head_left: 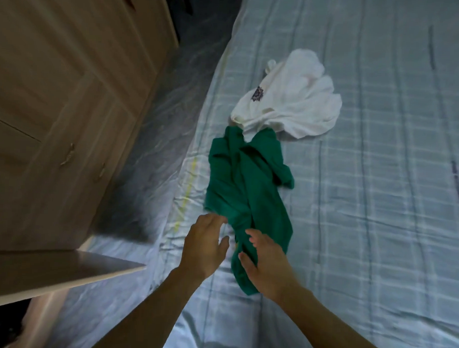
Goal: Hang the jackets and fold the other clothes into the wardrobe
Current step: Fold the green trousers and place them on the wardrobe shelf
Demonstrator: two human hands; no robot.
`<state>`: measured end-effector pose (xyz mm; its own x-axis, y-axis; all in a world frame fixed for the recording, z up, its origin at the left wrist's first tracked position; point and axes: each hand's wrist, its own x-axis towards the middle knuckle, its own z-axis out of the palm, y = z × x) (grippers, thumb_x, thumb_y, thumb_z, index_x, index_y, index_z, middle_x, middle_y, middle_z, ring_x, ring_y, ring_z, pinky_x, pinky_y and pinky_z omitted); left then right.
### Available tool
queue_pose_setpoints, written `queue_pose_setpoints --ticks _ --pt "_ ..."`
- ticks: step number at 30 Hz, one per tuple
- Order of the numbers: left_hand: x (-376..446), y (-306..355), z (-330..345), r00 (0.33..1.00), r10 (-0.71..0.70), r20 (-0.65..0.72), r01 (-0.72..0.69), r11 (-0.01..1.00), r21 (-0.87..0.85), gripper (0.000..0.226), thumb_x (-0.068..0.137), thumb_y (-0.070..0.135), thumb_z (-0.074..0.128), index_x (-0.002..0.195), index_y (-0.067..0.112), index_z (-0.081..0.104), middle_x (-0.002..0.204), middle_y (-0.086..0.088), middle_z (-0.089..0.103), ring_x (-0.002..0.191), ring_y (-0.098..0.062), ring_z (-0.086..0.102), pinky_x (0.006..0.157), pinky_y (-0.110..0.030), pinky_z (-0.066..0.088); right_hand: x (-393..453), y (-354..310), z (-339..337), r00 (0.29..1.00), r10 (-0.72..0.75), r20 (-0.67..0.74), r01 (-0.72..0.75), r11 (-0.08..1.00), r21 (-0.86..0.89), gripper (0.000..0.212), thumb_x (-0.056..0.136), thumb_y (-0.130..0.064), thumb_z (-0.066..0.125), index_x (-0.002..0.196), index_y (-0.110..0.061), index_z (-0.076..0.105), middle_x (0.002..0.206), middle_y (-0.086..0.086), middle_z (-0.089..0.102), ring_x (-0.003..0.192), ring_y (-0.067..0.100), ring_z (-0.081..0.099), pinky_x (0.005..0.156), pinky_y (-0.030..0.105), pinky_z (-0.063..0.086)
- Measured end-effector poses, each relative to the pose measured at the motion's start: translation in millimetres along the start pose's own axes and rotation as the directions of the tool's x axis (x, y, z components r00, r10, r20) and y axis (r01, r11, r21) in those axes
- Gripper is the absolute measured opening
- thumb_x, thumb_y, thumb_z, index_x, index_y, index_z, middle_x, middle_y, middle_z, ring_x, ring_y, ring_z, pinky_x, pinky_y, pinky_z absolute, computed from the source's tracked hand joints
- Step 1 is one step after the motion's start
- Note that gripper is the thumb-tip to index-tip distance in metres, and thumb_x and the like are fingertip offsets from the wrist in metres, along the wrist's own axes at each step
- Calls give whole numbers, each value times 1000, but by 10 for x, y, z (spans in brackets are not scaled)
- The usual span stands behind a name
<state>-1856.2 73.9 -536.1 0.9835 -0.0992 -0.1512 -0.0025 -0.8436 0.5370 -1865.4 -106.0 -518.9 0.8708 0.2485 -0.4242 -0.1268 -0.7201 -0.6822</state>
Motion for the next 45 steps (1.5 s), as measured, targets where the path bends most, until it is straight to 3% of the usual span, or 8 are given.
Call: queue_pose_setpoints --ticks 8,11,17,21,26,32,40,45 --pt "478 -297 398 961 244 132 -265 948 176 55 66 17 80 119 14 63 120 -4 63 110 -25 59 89 -38 51 374 189 441 996 50 -75 -55 997 -60 78 89 -42 65 151 -17 27 138 3 42 125 19 41 109 28 34" --pt "604 -395 537 953 282 110 -299 930 211 50 64 13 78 113 13 67 116 -5 65 106 -27 61 87 -41 51 493 222 553 985 98 -140 -123 976 -181 81 84 -47 67 150 -17 30 132 4 49 117 23 46 101 35 40" --pt "770 -515 653 920 392 -7 -370 873 317 27 65 -1 70 90 11 69 93 -5 68 82 -27 62 72 -38 47 589 246 693 940 103 -325 -178 961 -210 60 75 -8 70 131 -17 53 102 5 65 91 28 56 78 40 48" --pt "762 -470 505 913 404 -60 -372 883 287 17 70 2 57 83 11 63 70 -1 58 66 -23 55 68 -38 45 537 221 526 946 115 -302 -125 992 -12 53 87 -1 56 138 -14 48 112 6 62 94 24 59 81 36 50" --pt "671 -258 137 925 360 -125 -344 929 134 13 82 7 50 90 11 60 74 1 57 64 -19 52 72 -34 39 398 105 225 937 54 -344 -32 997 70 41 91 0 56 130 -11 56 113 3 62 92 14 57 82 23 46" --pt "690 342 -568 918 358 -171 -352 934 65 14 91 10 47 101 15 54 88 -1 57 74 -16 52 60 -36 47 271 -184 -363 886 -23 -464 59 996 64 25 89 4 53 105 -10 66 92 3 61 79 14 54 71 27 46" --pt "765 1350 -1589 815 489 -311 -492 867 76 16 94 8 46 105 16 54 97 -4 61 67 -25 60 54 -41 52 -161 -663 -1519 767 -226 -600 232 970 -70 20 82 3 66 96 -11 66 88 1 61 75 12 55 69 19 42" --pt "758 2025 -2228 757 579 -303 -576 810 109 14 96 10 44 103 22 47 96 -6 57 68 -33 57 59 -47 51 -479 -883 -2052 696 -256 -671 219 965 -141 31 72 10 67 94 -12 66 90 -6 49 74 5 48 66 9 38"
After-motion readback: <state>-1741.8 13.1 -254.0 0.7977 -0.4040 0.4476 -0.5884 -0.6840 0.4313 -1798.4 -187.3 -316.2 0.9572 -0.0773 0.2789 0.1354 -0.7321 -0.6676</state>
